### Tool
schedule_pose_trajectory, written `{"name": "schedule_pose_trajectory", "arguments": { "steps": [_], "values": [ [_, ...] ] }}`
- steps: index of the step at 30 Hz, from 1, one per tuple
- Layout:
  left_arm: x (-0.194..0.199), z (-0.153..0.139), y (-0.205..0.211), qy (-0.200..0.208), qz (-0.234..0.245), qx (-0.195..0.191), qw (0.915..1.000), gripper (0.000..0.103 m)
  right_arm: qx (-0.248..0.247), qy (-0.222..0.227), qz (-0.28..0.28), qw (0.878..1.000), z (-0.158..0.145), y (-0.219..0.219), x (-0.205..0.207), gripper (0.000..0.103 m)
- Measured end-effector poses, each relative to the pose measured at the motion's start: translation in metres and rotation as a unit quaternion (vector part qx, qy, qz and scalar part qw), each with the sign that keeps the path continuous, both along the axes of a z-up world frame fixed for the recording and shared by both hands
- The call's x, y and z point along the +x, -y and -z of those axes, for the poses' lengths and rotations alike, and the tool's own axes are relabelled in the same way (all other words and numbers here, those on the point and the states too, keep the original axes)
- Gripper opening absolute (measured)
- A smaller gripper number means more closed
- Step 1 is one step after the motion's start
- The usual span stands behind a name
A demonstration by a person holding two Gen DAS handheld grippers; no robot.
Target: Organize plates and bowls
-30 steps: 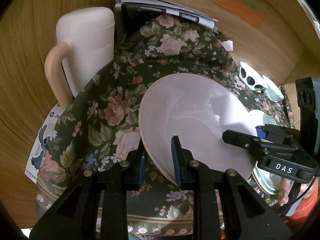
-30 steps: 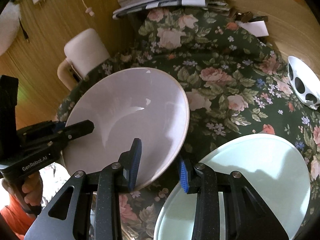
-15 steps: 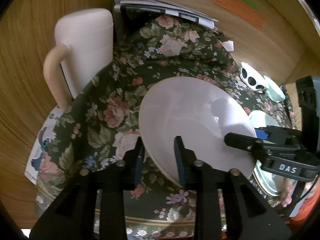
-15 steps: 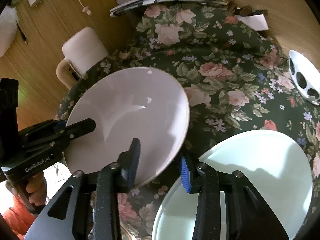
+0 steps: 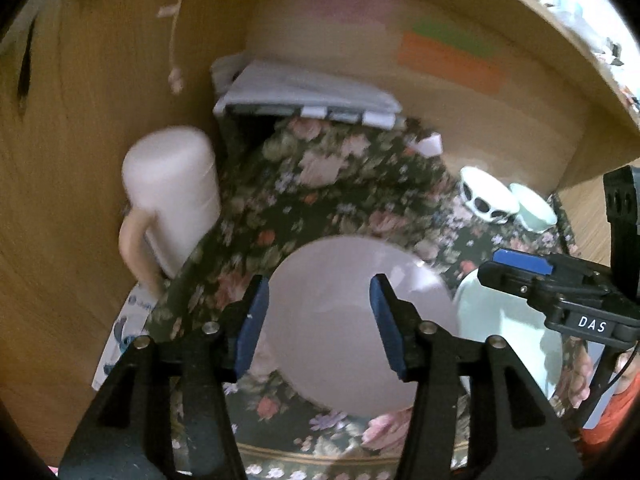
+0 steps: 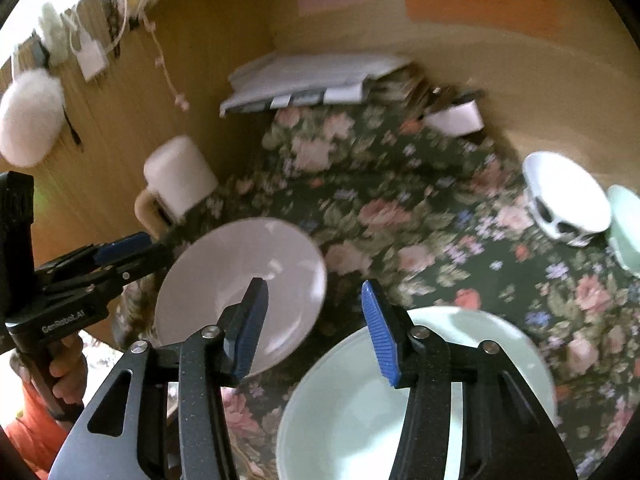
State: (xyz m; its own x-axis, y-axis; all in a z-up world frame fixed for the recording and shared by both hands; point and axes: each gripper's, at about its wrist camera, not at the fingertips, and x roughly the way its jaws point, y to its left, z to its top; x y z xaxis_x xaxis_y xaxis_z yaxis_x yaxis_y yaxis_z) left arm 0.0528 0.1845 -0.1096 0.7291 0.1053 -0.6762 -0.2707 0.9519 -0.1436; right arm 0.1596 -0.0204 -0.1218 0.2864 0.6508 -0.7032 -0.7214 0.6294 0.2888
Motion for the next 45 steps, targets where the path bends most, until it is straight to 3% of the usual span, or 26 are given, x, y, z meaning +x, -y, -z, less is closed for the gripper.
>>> {"name": "schedule_pose_trajectory", "arguments": {
  "steps": [10, 17, 32, 45],
  "values": [
    [0.045, -0.025, 0.049, 0.036, 0.048, 0.02, 0.998, 0.064, 0.005, 0.041, 0.065, 0.997, -0.016, 0.056, 0.038, 0.046],
    [0.1, -0.027, 0.08, 0.028, 0.076, 0.02, 0.9965, 0.066, -0.006, 0.045, 0.119, 0.992, -0.008, 0.093, 0.076, 0.046],
    [0.21, 0.006, 0.116, -0.044, 0.112, 0.033, 0.9922, 0.066, -0.041, -0.033, 0.213, 0.976, 0.056, 0.138, 0.17, 0.046],
    [0.246, 0.02, 0.126, -0.062, 0.121, 0.039, 0.99, 0.066, -0.058, -0.054, 0.225, 0.971, 0.084, 0.128, 0.202, 0.048]
  ]
}}
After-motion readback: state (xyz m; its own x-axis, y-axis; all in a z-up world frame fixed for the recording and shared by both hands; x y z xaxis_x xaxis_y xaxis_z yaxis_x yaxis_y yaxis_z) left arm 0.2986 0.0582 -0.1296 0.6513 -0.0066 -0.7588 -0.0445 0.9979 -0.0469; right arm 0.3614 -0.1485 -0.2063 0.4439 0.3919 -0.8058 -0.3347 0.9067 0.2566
